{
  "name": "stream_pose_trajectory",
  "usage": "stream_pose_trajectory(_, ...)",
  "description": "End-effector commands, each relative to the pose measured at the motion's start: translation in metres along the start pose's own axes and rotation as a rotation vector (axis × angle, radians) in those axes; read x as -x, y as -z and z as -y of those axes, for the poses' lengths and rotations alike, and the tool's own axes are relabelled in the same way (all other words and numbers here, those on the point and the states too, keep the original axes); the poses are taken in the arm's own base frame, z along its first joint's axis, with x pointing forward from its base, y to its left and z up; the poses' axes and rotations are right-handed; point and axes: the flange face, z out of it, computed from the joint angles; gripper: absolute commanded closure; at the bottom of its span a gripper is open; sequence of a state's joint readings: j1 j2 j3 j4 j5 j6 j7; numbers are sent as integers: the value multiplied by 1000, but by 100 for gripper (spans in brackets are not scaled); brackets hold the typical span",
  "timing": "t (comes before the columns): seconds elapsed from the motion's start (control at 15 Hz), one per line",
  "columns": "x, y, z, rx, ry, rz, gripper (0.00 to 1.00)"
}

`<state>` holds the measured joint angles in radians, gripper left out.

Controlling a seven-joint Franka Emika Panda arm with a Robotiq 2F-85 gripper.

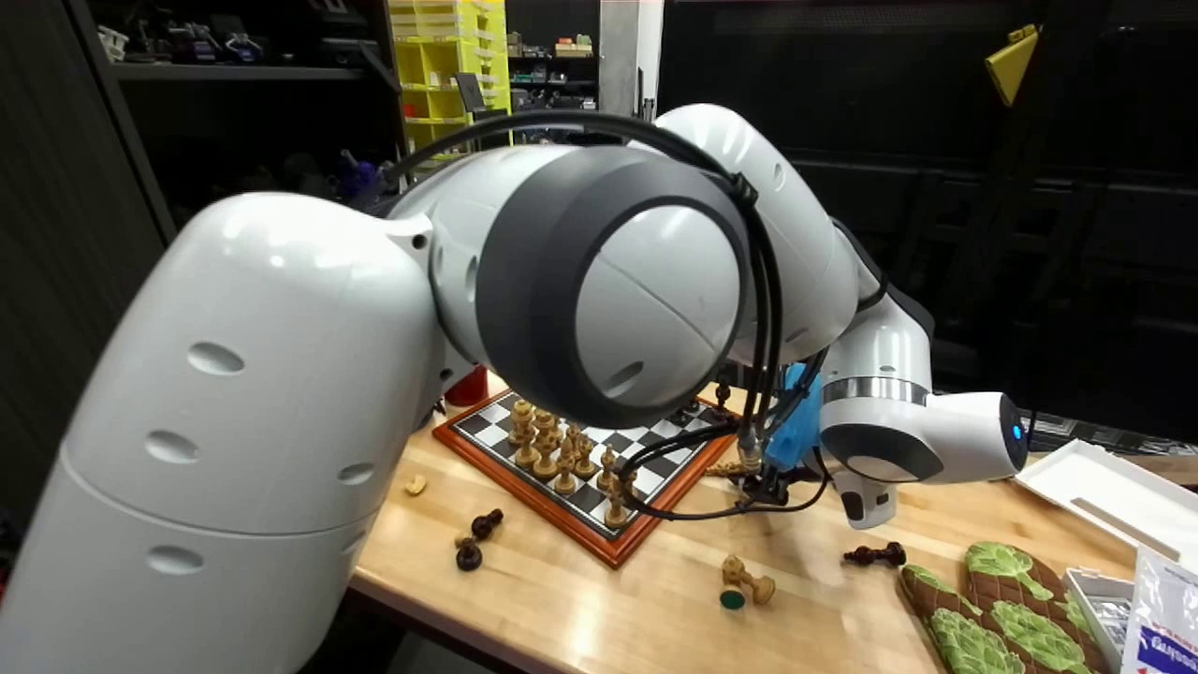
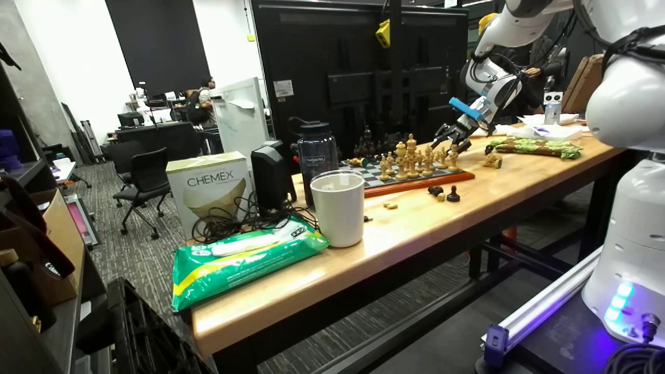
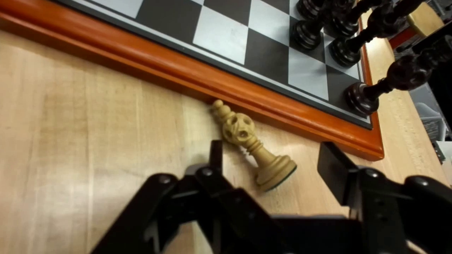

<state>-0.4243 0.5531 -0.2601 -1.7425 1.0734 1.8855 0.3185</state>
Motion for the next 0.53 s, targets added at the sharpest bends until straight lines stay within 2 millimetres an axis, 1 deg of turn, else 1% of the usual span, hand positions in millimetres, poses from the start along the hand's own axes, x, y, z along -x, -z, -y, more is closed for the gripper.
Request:
stream_pose_trajectory(0.0, 4, 2, 6, 19, 39, -14, 1)
stream_pose_trajectory(0.27, 26, 0, 14, 76, 112, -92, 0)
stream_pose_trajectory(0.47, 45, -5, 26, 133, 176, -158, 0)
